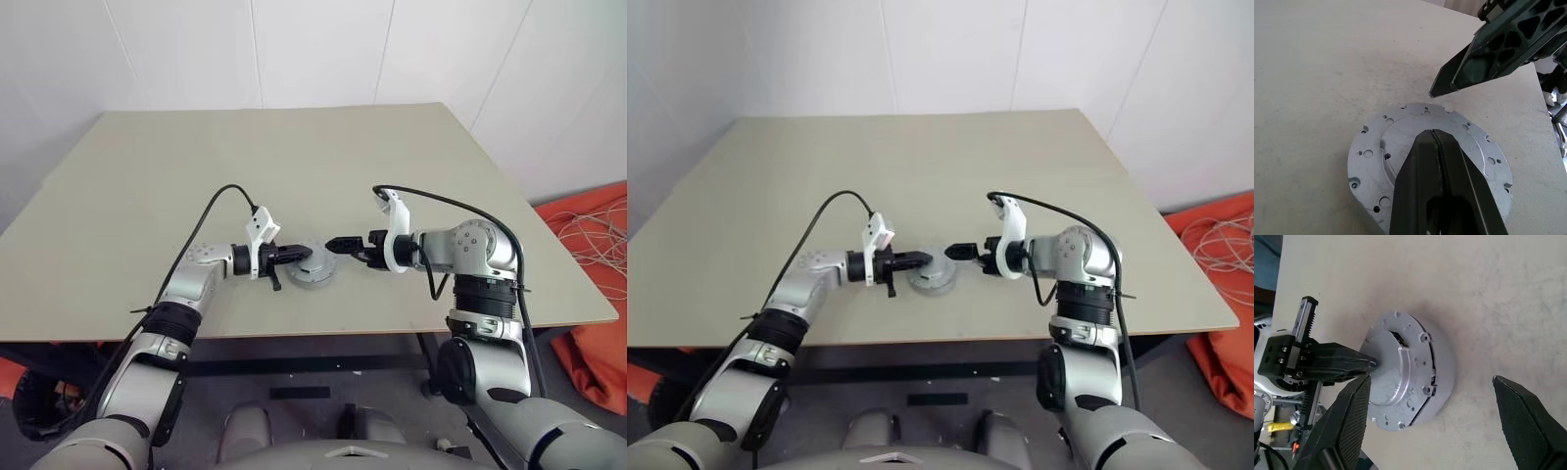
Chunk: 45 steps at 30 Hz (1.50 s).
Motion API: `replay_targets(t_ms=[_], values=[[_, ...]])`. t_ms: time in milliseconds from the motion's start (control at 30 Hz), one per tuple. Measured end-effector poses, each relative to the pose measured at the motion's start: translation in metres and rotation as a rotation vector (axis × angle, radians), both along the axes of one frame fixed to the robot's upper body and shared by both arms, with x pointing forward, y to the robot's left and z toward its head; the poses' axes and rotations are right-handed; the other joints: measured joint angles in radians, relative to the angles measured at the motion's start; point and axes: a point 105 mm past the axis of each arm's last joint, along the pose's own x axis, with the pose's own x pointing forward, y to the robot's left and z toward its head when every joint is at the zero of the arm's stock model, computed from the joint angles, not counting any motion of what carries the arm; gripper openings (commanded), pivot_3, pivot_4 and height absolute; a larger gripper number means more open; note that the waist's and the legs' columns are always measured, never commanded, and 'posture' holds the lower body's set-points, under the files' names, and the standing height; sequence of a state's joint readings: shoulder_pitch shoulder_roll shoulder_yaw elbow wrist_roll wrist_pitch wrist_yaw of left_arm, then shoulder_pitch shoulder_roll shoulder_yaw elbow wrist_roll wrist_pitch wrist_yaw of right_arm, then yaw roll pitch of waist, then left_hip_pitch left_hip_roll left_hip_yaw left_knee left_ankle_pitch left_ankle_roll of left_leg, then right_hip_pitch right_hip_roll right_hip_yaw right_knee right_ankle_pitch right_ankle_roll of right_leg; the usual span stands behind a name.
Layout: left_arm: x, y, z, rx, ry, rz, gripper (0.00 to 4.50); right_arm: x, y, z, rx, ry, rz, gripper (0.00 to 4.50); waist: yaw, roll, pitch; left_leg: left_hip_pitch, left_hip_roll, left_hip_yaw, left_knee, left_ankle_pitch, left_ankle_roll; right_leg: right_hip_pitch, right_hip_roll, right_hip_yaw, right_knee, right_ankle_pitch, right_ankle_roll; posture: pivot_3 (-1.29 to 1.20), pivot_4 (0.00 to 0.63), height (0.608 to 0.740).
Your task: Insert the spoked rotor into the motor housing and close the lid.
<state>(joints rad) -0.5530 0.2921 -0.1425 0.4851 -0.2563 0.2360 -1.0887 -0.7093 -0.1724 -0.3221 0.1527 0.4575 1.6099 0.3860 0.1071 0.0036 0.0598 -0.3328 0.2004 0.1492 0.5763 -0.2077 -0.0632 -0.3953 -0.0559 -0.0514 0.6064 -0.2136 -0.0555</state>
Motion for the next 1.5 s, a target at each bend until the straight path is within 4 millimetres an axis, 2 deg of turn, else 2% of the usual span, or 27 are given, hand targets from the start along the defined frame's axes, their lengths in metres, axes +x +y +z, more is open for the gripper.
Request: replay_targets(t_ms=[300,600,900,1500], values=[[0.000,0.000,0.000,-0.001,0.000,0.000,0.00,-0.009,0.002,-0.011,0.080,0.104,0.040,4.47,0.004,0.000,0.000,0.000,0.000,0.000,0.000,0.000,0.000,0.000,0.000,0.000,0.000,0.001,-0.002,0.00,0.000,0.740],[0.000,0.000,0.000,-0.002,0.002,0.003,0.00,-0.009,0.005,-0.016,0.177,0.175,-0.004,4.47,0.003,0.000,0.000,0.000,0.000,0.000,0.000,0.000,0.000,0.000,0.000,0.000,0.000,0.000,0.000,0.00,0.000,0.740],[-0.001,0.000,0.000,-0.004,0.000,0.002,0.00,-0.011,0.021,-0.020,0.322,0.256,-0.031,4.47,-0.005,0.000,0.000,-0.001,0.000,0.001,-0.001,0.000,0.000,-0.001,0.000,0.000,0.000,0.000,0.000,0.00,0.000,0.740],[-0.002,-0.002,0.002,-0.009,-0.001,-0.003,0.00,-0.013,0.035,-0.025,0.457,0.323,-0.083,4.47,-0.014,0.000,0.000,0.000,0.002,0.002,-0.005,0.002,-0.003,-0.005,0.001,0.000,0.000,-0.001,-0.001,0.00,0.000,0.740]])
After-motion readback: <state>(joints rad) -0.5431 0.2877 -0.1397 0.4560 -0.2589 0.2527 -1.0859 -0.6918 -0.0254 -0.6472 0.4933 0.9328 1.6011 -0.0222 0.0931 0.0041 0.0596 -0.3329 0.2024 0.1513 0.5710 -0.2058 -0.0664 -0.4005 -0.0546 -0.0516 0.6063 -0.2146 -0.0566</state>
